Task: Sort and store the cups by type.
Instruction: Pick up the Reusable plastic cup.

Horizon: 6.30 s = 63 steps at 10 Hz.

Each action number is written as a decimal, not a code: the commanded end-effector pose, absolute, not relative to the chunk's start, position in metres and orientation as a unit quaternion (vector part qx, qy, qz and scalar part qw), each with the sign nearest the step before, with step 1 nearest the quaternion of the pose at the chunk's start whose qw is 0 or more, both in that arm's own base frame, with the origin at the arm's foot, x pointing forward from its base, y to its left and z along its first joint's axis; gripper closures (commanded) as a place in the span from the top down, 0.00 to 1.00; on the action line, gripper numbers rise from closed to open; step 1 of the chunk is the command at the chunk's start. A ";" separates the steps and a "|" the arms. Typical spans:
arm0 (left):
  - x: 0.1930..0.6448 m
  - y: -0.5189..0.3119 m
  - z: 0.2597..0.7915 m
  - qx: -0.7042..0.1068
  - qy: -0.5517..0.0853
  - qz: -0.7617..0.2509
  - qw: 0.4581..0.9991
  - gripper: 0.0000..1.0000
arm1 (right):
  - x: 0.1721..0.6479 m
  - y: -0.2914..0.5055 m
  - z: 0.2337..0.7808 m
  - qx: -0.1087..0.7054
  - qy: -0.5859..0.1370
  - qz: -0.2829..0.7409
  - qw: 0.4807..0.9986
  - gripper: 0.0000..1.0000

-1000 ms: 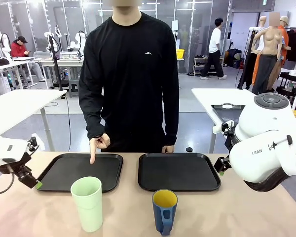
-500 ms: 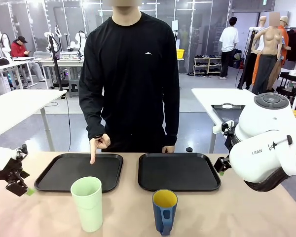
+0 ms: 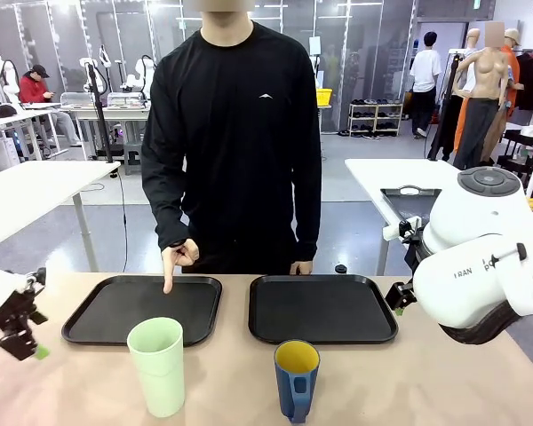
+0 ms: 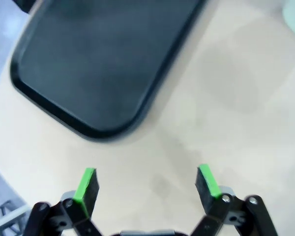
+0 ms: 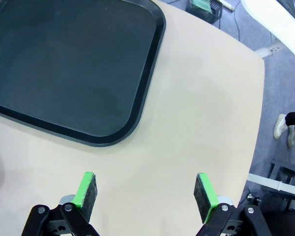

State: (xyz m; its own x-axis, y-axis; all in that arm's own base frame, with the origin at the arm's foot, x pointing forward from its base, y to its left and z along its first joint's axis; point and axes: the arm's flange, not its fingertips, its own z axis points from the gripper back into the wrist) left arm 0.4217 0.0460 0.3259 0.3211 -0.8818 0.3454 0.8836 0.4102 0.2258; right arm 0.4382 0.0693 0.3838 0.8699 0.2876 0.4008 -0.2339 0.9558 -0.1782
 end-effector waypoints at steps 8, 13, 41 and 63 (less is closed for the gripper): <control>0.376 0.088 0.321 -0.160 -0.265 -0.671 0.674 1.00 | 0.439 0.069 0.382 -0.061 -0.215 0.134 0.965 1.00; 0.370 0.083 0.325 -0.158 -0.291 -0.660 0.675 1.00 | 0.439 0.069 0.382 -0.061 -0.215 0.134 0.965 1.00; 0.386 -0.039 0.253 -0.430 -0.454 -0.570 0.534 1.00 | 0.439 0.069 0.382 -0.061 -0.215 0.134 0.965 1.00; 0.401 -0.144 0.230 -0.509 -0.418 -0.566 0.495 1.00 | 0.439 0.069 0.382 -0.061 -0.215 0.134 0.965 1.00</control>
State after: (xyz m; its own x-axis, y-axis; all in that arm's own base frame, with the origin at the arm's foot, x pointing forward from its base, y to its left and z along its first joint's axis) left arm 0.3969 -0.1362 0.2351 0.0280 -0.1624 0.9863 0.9863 -0.1560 -0.0537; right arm 0.4384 0.0696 0.3826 0.8708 0.2880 0.3985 -0.2350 0.9557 -0.1770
